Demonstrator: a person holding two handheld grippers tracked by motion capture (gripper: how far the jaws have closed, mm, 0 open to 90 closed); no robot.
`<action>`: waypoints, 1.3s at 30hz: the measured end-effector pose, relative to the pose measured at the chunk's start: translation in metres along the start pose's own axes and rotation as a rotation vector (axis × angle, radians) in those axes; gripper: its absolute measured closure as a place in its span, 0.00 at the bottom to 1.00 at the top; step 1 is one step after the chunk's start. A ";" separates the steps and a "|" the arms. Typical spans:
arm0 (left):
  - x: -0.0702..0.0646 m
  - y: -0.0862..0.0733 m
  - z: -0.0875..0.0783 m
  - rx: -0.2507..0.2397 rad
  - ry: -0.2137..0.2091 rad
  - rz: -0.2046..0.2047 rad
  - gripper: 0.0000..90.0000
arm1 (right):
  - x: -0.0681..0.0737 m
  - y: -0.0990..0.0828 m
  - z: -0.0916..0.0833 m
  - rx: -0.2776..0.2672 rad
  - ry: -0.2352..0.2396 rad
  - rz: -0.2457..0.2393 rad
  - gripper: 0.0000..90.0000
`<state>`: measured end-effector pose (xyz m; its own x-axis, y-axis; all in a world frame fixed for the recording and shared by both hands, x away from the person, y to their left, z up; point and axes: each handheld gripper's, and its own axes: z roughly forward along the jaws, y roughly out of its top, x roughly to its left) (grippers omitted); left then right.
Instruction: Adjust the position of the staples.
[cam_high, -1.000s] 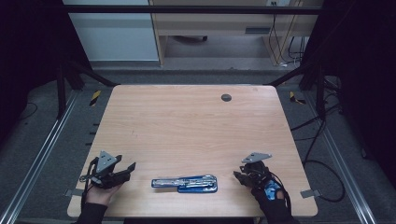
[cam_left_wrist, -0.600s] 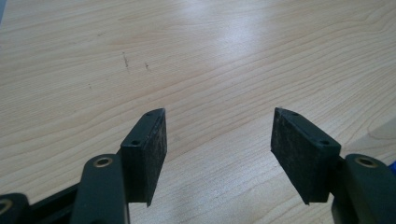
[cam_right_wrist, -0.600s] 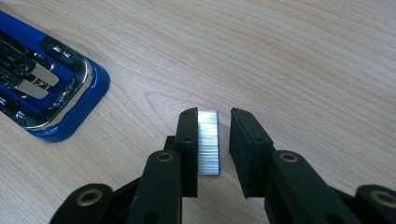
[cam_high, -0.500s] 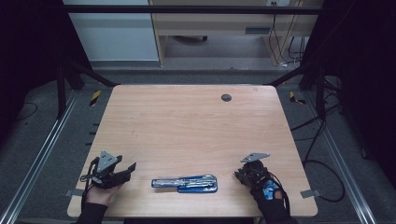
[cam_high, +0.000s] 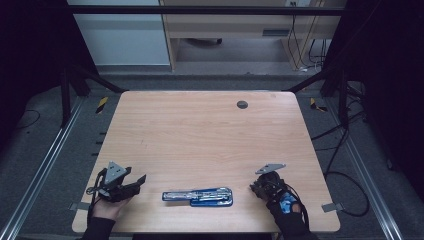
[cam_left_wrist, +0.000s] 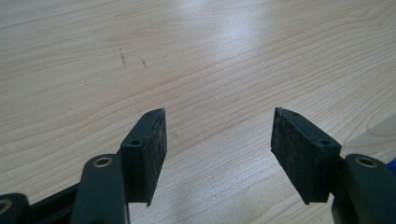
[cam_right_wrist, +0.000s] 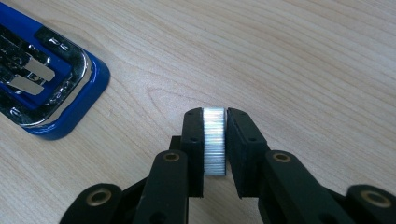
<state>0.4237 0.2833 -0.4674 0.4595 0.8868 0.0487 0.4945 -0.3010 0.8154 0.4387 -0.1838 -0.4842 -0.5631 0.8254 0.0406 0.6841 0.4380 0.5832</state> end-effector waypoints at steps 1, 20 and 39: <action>0.000 0.000 0.000 0.000 0.000 0.000 0.40 | 0.000 0.000 0.000 0.002 0.001 0.001 0.86; -0.001 0.000 0.001 0.008 -0.009 0.007 0.40 | -0.002 0.012 -0.021 -0.083 0.114 -0.129 0.87; -0.003 0.000 0.003 0.020 -0.014 0.019 0.40 | 0.007 0.046 -0.035 -0.157 0.289 -0.289 0.87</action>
<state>0.4245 0.2799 -0.4692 0.4787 0.8762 0.0560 0.5003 -0.3246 0.8027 0.4500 -0.1700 -0.4286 -0.8430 0.5333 0.0701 0.4133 0.5587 0.7190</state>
